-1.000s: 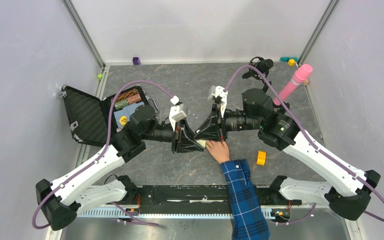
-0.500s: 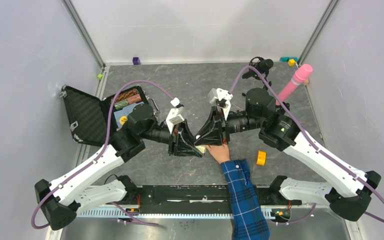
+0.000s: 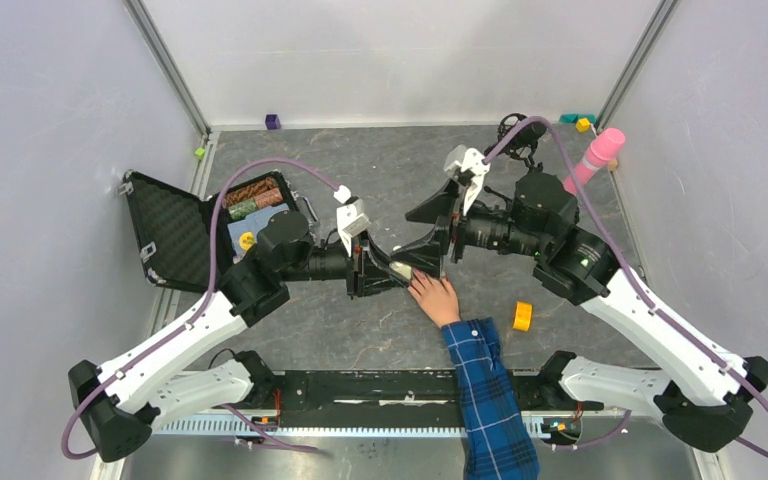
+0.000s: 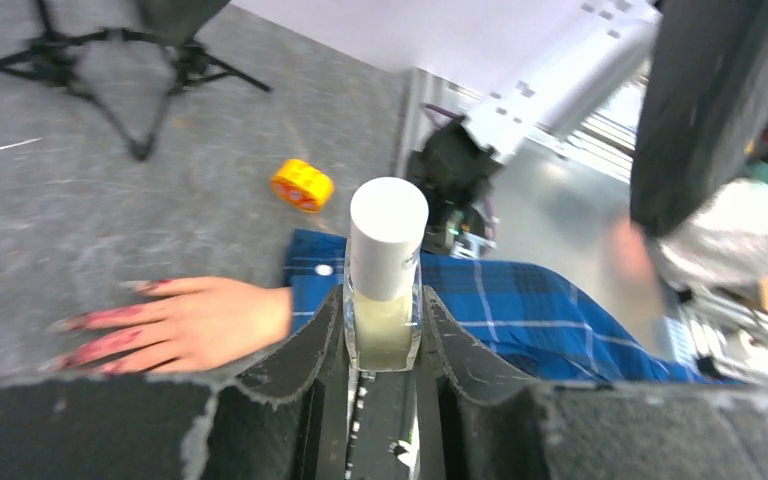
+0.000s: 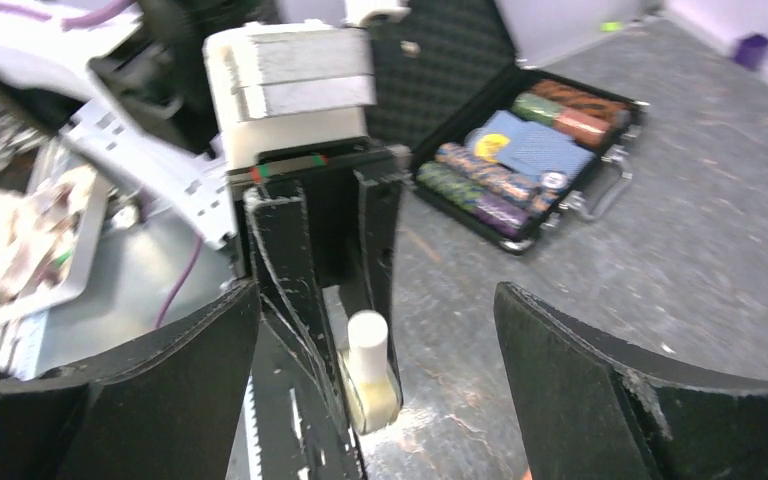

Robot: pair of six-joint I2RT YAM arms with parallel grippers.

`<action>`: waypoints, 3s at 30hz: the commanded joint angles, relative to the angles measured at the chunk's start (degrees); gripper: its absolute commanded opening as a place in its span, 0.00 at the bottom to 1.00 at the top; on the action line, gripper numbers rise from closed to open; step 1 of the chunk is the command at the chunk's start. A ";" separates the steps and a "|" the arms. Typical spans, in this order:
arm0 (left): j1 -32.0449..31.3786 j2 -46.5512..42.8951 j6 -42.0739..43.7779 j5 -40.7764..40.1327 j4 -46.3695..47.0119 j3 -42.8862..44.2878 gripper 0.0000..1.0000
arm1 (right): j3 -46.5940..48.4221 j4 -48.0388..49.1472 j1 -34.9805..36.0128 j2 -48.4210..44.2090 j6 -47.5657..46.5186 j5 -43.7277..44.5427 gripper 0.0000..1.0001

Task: Paint the nails
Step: Unscrew the nail polish bottle.

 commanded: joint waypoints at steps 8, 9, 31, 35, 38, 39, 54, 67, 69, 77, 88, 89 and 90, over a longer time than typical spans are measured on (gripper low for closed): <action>-0.06 -3.24 1.69 -28.00 -3.03 -0.87 0.02 | 1.07 -3.94 -1.41 -1.88 6.63 22.10 0.82; -0.08 -2.73 1.42 -28.70 -3.59 -0.68 0.02 | 0.54 -3.16 -1.47 -1.56 7.32 21.03 0.81; 0.03 -0.28 -0.56 -27.11 -2.67 -0.93 0.02 | 0.63 -1.75 4.06 6.63 7.58 23.12 0.41; 0.03 -0.10 -0.61 -26.85 -2.49 -0.93 0.02 | 0.96 -2.02 4.67 7.25 7.38 24.07 0.40; 0.03 -0.19 -0.70 -26.86 -2.41 -1.02 0.02 | 1.06 -2.20 4.93 7.36 7.07 24.88 0.38; 0.03 -0.19 -0.73 -26.79 -2.41 -1.10 0.02 | 1.11 -2.14 4.94 7.36 7.04 25.01 0.38; 0.03 0.74 -0.70 -25.59 -2.67 -1.06 0.02 | 2.54 -1.64 5.34 9.20 6.04 25.31 0.36; 0.03 1.13 -0.75 -24.94 -2.51 -0.74 0.02 | 2.62 -2.79 5.55 10.46 5.08 26.15 0.35; 0.03 1.05 -0.83 -24.71 -2.44 -0.75 0.02 | 2.53 -3.35 5.56 10.58 4.79 26.18 0.35; 0.07 0.77 -0.89 -22.53 -1.86 -0.89 0.02 | 1.80 -3.69 5.58 9.85 3.80 24.96 0.06; 0.62 -0.12 1.47 3.19 -0.21 0.28 0.02 | 6.46 -6.94 4.35 8.63 -5.44 3.32 0.00; 0.64 -0.15 1.75 5.07 -0.33 0.45 0.02 | 6.39 -7.14 4.33 8.15 -6.07 0.70 0.00; 0.64 -0.18 2.02 7.08 -0.66 0.65 0.02 | 6.34 -7.25 4.33 7.68 -6.54 -1.56 0.00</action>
